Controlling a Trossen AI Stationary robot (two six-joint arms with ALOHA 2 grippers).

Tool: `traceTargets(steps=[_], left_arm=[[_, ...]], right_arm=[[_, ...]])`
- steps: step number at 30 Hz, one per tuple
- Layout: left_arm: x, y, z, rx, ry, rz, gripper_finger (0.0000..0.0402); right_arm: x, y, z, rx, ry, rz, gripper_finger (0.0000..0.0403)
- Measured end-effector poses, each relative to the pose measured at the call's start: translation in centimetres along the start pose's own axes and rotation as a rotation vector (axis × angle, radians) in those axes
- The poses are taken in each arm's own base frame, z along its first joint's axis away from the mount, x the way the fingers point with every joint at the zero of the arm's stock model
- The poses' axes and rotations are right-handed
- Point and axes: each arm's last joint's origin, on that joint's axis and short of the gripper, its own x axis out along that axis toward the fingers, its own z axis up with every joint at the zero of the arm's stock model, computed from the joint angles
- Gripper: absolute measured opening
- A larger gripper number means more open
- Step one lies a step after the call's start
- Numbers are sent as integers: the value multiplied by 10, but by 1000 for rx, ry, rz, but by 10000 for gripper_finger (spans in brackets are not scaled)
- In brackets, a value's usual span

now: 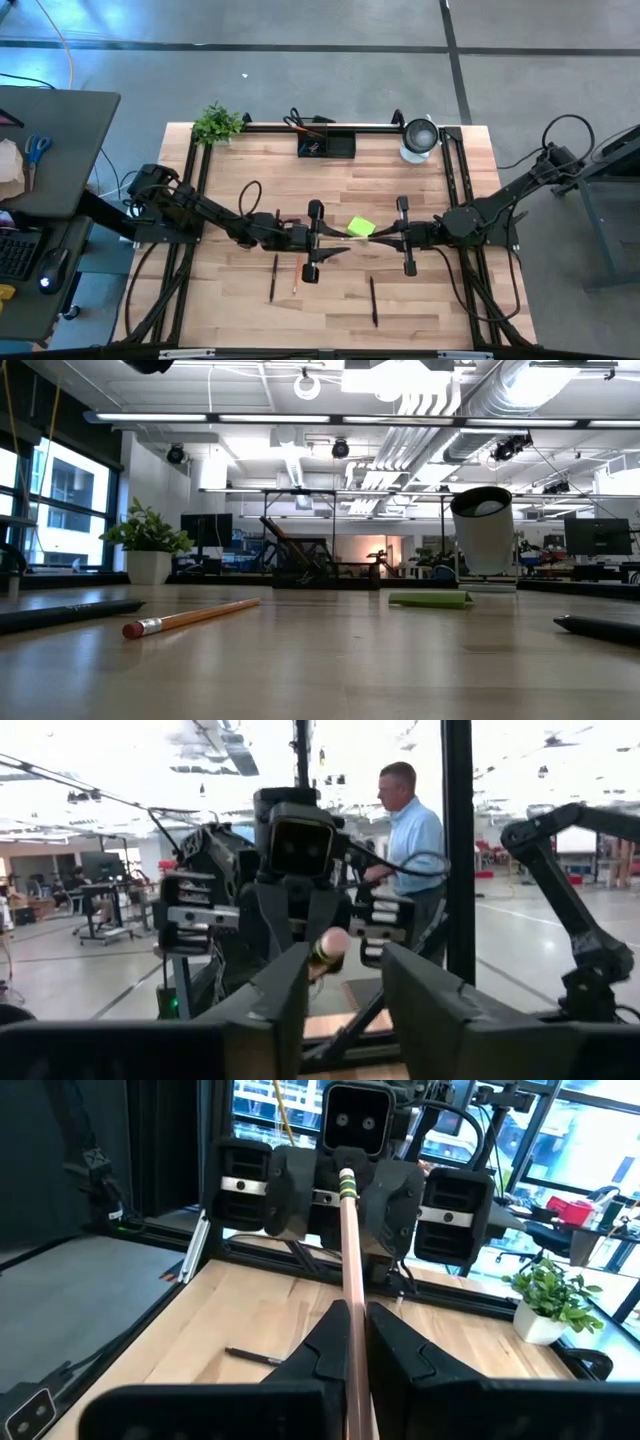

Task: Pick and place office supplies into organizer
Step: Put the pink pencil into the black desk organizer

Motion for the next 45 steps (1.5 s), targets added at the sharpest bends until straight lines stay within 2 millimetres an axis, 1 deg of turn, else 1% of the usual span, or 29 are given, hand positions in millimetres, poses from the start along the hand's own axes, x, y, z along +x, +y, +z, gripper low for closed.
traceTargets(steps=[4, 7, 15, 18, 21, 28, 31, 35, 38, 40, 45], left_arm=[[0, 0, 1, -2, -11, -27, 76], [0, 0, 1, -1, -10, -27, 57], [0, 1, 1, -1, -7, 9, 32], [0, 1, 0, 6, -2, 27, 17], [0, 1, 0, 7, 6, 41, 6], [0, 3, -2, 53, 42, 113, 3], [0, 9, 1, 88, 91, 145, 3], [4, 27, 11, 131, 214, 165, 2], [8, 48, 22, 168, 329, 195, 1], [11, 66, 32, 195, 397, 261, 1], [15, 123, 52, 237, 576, 395, 1]], right_arm=[[0, 0, 0, -3, 0, 0, 6], [0, 0, 0, -4, 1, 3, 7], [0, 0, 0, -3, 3, -7, 7], [0, 0, -1, 2, 10, -11, 11], [0, 0, -2, 6, 24, -16, 22], [0, 0, -8, 15, 80, -31, 65], [0, 0, -10, 14, 101, -32, 81], [-1, -1, -15, 9, 157, -88, 96], [-2, -2, -20, 16, 205, -130, 102], [-3, -1, -25, 25, 243, -110, 103], [-4, 0, -29, 89, 280, -97, 103]])
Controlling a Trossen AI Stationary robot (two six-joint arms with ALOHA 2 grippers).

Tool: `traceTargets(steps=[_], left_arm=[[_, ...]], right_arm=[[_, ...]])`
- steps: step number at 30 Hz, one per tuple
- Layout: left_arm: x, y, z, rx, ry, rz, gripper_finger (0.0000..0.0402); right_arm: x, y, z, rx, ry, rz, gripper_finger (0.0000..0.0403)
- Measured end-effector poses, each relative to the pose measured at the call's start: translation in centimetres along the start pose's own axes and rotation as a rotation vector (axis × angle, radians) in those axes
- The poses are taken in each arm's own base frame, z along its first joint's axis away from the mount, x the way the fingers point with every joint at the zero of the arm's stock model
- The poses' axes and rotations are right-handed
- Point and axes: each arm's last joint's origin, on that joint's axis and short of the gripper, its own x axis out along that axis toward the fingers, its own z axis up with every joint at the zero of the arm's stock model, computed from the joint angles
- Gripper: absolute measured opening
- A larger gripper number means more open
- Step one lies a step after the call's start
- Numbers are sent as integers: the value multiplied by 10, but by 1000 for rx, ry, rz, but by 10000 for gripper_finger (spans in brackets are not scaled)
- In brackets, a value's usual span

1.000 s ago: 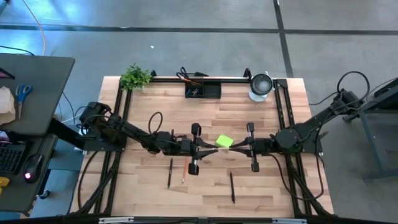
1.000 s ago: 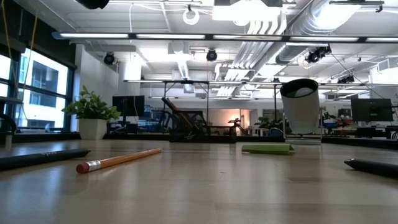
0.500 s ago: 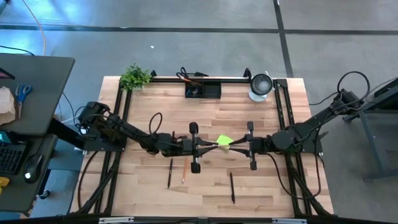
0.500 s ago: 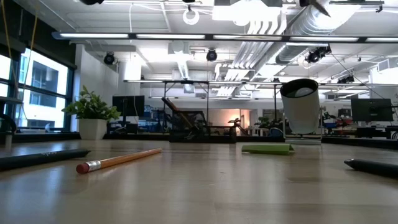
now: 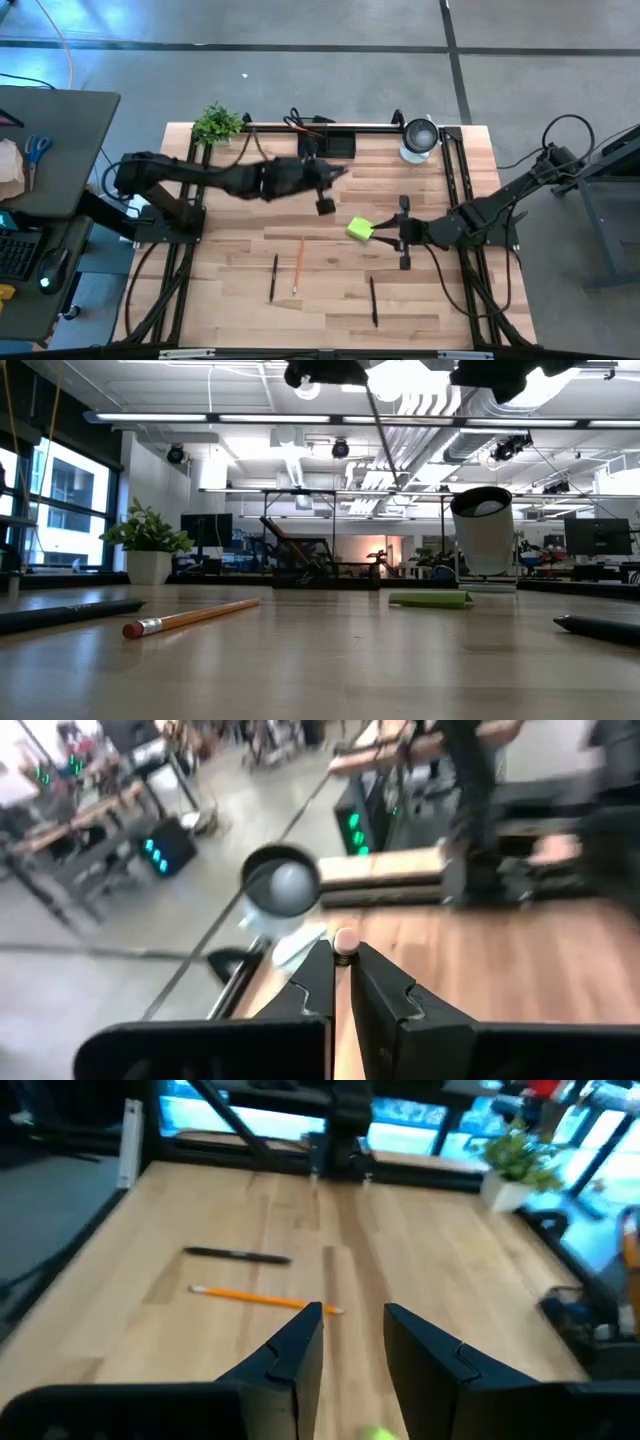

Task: Pick and place office supplies into organizer
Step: Put the pink pencil into the black desk organizer

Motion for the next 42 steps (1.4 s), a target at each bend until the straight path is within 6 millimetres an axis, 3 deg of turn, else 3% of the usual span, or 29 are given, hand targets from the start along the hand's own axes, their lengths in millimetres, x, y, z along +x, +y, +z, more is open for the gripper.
traceTargets(steps=[4, 9, 13, 16, 20, 30, 35, 42], left_arm=[[11, 53, 6, -45, 72, 62, 1], [18, 117, -4, -126, 142, 173, 1], [21, 158, -27, -223, 247, 252, 1], [25, 177, -46, -256, 312, 311, 1], [30, 188, -63, -293, 315, 348, 1], [49, 186, -88, -351, 372, 319, 1], [46, 186, -85, -357, 362, 313, 1], [32, 190, -64, -360, 333, 305, 0]], right_arm=[[0, 1, -2, 47, 15, 23, 103], [0, 1, -3, 89, 28, 26, 103], [-2, 4, -3, 106, 28, 37, 103], [-3, 6, -3, 111, 27, 47, 103], [-4, 7, -3, 125, 27, 46, 103], [-4, 7, -4, 104, 28, 30, 103], [-4, 6, -4, 90, 29, 22, 103], [-4, 6, -7, 86, 53, 18, 103]])
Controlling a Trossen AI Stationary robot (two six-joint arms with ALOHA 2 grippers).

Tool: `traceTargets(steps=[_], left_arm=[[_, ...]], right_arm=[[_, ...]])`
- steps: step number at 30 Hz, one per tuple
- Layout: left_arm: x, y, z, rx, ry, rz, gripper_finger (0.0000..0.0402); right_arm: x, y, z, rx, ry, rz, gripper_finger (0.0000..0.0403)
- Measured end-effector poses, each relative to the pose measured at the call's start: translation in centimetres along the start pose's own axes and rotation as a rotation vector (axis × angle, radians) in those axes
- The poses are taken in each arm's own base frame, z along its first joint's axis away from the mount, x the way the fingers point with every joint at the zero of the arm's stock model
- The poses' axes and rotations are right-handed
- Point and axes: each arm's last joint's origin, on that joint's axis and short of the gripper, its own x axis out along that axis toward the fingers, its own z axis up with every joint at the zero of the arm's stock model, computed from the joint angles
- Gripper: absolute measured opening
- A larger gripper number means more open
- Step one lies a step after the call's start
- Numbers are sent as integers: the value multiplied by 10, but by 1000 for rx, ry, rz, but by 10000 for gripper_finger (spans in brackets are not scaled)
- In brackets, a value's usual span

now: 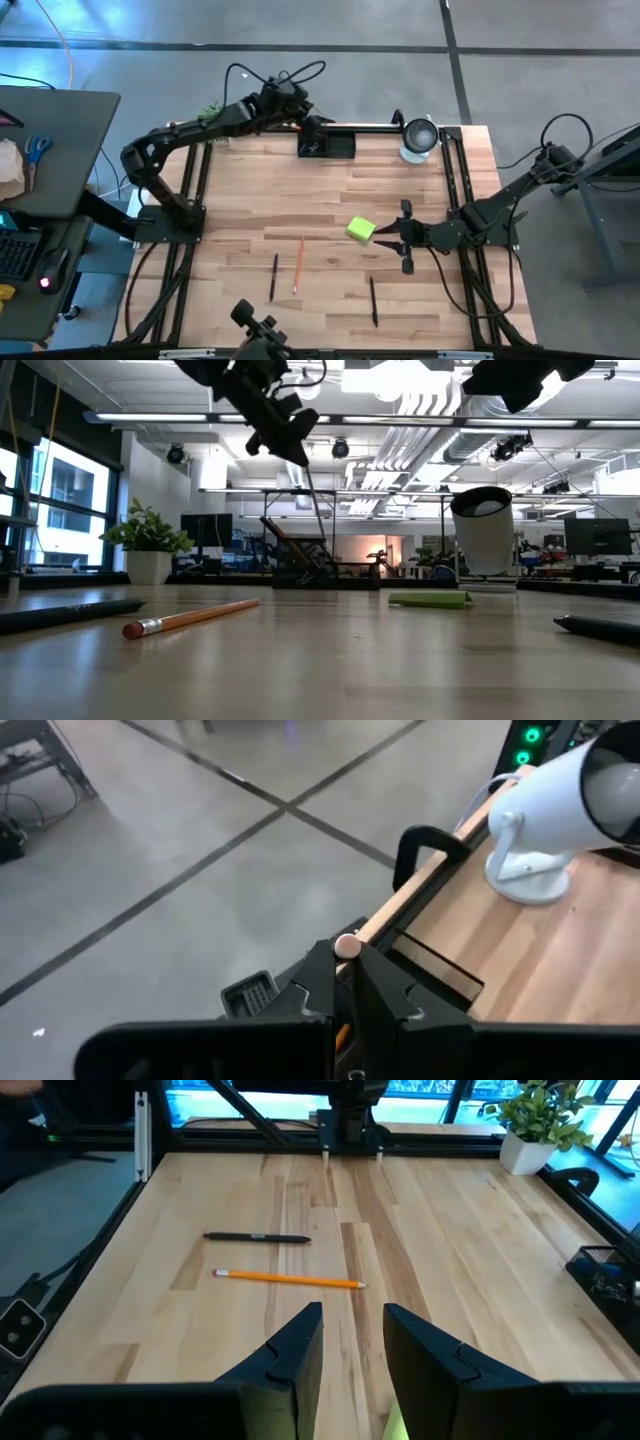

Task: Pick and place office supplies into organizer
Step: Put the pink pencil into the black desk organizer, then put the orange pencil into the black desk organizer

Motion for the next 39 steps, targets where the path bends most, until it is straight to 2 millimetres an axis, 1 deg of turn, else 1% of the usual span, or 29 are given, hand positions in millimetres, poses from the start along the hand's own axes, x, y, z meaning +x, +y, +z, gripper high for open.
traceTargets(steps=[5, 9, 11, 14, 17, 19, 23, 30, 33, 36, 39], left_arm=[[-18, -5, 8, 18, 18, -9, 1], [-20, -8, 5, 24, 61, -24, 1], [-16, -9, 2, 6, 85, -38, 1], [-4, -11, -8, 7, 148, -30, 1], [5, -12, -13, 3, 166, 0, 2], [10, -12, -14, 4, 166, 12, 11], [14, -13, -15, -18, 157, 55, 51], [14, -11, -15, -44, 150, 96, 153], [14, -11, -15, -42, 149, 102, 191], [14, -10, -15, -33, 147, 140, 216], [14, -9, -15, -21, 148, 190, 225]], right_arm=[[0, 0, 0, 4, -2, 1, 103], [0, 0, 0, 6, -3, 0, 103], [0, 0, 0, 6, -3, -1, 103], [0, 0, 0, 7, -2, 0, 103], [0, 0, 0, 5, -2, 0, 103], [0, 0, 0, 3, 0, 0, 103], [0, 0, -1, 0, 6, -3, 103], [0, 0, -1, 15, 10, -5, 103], [0, 0, -1, 15, 10, -5, 103], [0, 0, -1, 15, 11, -5, 103], [0, 0, -1, 15, 11, -5, 103]])
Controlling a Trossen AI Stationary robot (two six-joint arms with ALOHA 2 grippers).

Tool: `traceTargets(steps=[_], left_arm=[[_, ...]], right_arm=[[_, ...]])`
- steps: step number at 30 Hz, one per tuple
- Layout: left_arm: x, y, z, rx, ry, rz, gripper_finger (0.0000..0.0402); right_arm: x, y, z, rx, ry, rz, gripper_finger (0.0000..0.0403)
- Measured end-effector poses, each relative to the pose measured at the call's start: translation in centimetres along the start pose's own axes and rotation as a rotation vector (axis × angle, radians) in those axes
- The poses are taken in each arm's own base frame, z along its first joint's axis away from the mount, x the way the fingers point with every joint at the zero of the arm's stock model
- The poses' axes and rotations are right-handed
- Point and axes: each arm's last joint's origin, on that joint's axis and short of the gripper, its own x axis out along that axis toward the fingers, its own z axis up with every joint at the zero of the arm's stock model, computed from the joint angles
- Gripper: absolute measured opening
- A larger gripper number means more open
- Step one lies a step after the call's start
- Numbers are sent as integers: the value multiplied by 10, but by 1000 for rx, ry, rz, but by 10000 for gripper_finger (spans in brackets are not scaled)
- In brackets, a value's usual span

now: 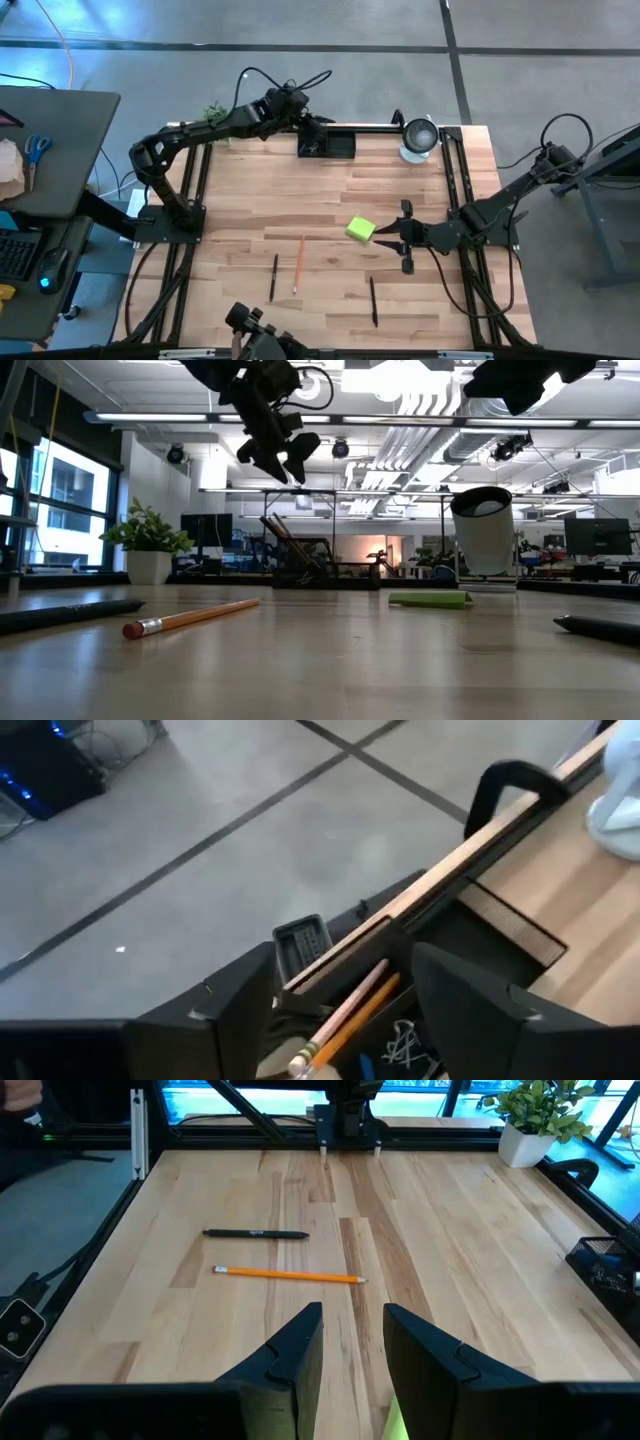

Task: Pick and place office supplies into organizer
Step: Put the orange pencil into the black desk organizer

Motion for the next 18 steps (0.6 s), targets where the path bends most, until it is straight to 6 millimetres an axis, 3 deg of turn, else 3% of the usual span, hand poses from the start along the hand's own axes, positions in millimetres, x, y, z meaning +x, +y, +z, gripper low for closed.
traceTargets(steps=[7, 18], left_arm=[[0, -4, -12, 39, 131, -159, 209], [5, -1, -16, 79, 144, 12, 124]], right_arm=[[9, 4, -7, -18, 41, -11, 103], [30, 13, -23, -43, 120, -36, 103]])
